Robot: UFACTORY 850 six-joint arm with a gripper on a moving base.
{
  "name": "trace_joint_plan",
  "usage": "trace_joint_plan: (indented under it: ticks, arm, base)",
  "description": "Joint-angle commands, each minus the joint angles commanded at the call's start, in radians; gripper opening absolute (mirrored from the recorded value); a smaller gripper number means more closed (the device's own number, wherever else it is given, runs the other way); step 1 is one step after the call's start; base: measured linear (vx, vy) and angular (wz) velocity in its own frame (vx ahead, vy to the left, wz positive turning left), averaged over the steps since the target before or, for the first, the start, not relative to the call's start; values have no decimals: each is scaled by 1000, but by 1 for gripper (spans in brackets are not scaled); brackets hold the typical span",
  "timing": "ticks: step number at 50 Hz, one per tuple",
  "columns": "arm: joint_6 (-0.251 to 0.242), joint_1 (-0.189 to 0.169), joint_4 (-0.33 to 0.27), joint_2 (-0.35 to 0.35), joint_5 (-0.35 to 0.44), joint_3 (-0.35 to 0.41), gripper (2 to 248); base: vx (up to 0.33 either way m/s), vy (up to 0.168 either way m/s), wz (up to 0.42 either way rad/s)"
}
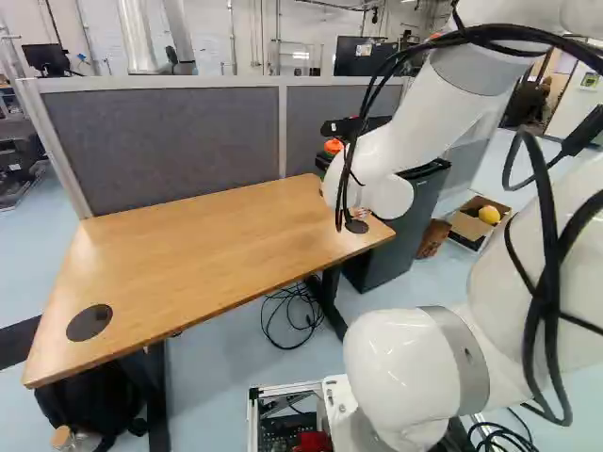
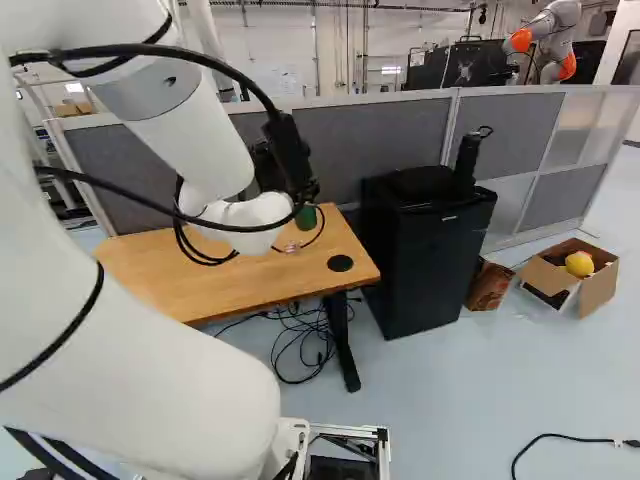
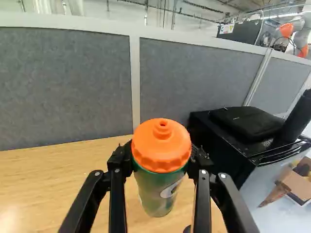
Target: Pick up the green bottle from the table
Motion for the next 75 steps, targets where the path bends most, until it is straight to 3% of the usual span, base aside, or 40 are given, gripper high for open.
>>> trace_joint_plan:
  ticks: [43,75]
  arm:
    - [0,39,74,52,0,201,124]
    - [0,49,92,65,0,251,124]
  base:
    - [0,0,0]
    - [0,0,0]
